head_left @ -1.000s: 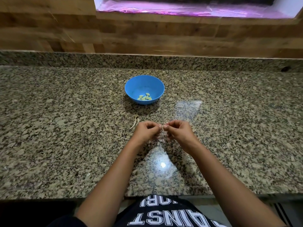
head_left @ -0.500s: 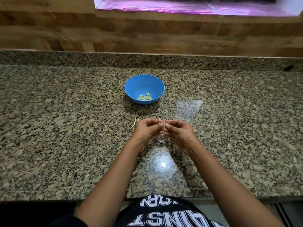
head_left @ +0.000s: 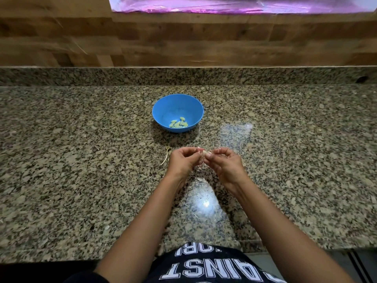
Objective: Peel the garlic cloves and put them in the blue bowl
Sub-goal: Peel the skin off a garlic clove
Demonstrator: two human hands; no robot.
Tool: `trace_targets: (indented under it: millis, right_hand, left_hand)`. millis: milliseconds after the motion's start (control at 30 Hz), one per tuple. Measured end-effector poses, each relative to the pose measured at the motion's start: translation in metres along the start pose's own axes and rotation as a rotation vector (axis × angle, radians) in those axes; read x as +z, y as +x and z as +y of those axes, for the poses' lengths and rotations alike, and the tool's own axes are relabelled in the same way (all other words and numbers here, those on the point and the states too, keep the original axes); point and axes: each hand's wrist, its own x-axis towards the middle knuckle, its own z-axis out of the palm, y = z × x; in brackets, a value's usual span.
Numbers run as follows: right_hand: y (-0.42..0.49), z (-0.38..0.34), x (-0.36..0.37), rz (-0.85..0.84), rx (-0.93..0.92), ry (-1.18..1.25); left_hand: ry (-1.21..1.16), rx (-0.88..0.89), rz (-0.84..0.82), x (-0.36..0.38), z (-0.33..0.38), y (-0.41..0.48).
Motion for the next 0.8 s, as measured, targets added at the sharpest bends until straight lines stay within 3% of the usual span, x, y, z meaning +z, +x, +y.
trace_targets:
  millis: [133, 400, 700, 733, 800]
  right_hand:
    - [0.007, -0.002, 0.0, 0.018, 0.041, 0.102]
    - [0.014, -0.007, 0.0, 0.023, 0.09, 0.093]
    - [0.029, -0.014, -0.004, 0.047, 0.12, 0.028]
    - [0.032, -0.016, -0.006, 0.061, 0.106, 0.003]
    - [0.042, -0.021, -0.008, 0.111, 0.066, -0.071]
  left_hand:
    - [-0.051, -0.003, 0.013, -0.001, 0.0, 0.005]
    - [-0.119, -0.016, -0.073, 0.0, 0.009, 0.012]
    - [-0.119, -0.009, -0.016, 0.008, 0.003, 0.028]
    - [-0.099, 0.0, 0.009, 0.009, 0.001, 0.031]
    - [0.161, 0.074, 0.069, 0.006, -0.001, 0.035]
